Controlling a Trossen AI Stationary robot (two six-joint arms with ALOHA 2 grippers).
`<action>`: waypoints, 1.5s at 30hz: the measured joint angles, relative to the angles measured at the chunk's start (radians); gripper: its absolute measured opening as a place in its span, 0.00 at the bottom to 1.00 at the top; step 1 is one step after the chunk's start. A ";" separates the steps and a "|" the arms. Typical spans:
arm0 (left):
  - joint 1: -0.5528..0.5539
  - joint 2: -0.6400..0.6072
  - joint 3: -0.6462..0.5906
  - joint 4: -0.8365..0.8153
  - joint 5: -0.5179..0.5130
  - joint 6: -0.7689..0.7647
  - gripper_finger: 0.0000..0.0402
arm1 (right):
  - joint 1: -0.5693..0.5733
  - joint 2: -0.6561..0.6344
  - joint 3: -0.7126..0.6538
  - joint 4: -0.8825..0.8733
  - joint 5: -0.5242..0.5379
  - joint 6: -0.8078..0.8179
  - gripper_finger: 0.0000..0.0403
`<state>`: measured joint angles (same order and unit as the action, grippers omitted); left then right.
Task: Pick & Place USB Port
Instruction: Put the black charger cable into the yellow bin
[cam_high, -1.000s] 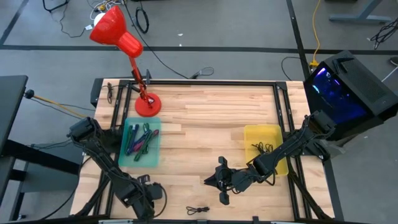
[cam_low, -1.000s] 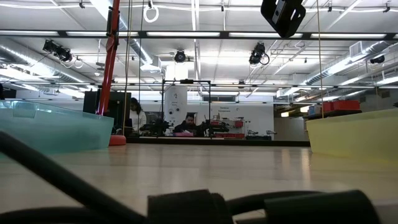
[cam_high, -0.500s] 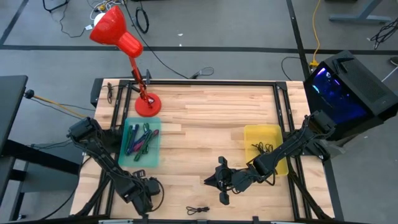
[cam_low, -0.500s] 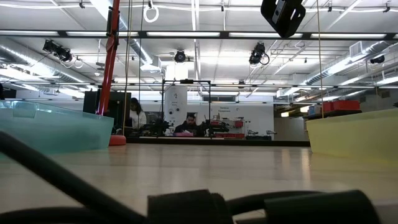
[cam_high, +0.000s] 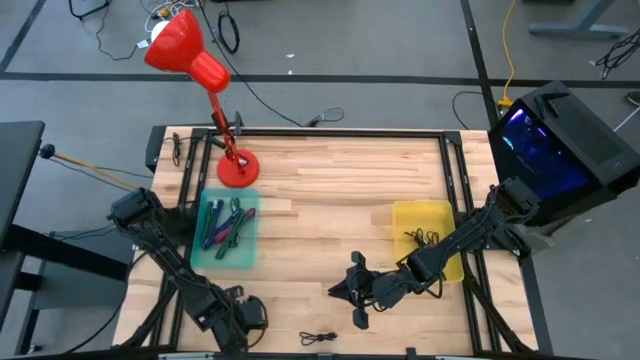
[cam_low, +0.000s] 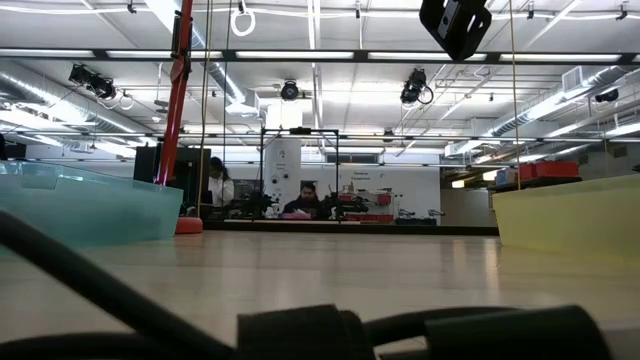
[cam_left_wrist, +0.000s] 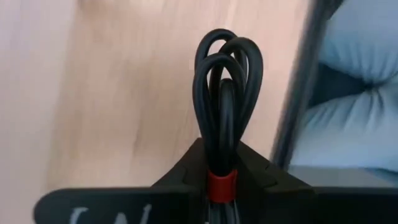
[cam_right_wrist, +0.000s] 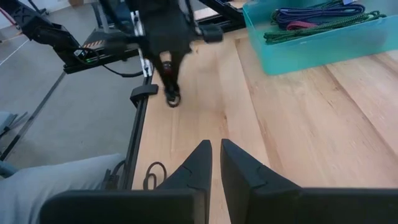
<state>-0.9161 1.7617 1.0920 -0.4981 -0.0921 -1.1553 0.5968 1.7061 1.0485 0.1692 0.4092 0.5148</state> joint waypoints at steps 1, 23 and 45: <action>0.000 -0.001 0.027 -0.020 -0.026 0.017 0.11 | 0.000 0.000 0.000 -0.003 0.001 0.000 0.09; 0.059 -0.001 0.387 -0.223 -0.879 0.635 0.11 | 0.033 0.000 0.000 0.267 -0.008 -0.271 0.14; 0.245 -0.001 0.387 0.103 -0.591 0.939 0.11 | 0.023 0.000 0.000 0.372 0.056 -0.377 0.50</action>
<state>-0.6712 1.7603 1.4788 -0.3955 -0.6828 -0.2166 0.6197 1.7061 1.0489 0.5411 0.4654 0.1383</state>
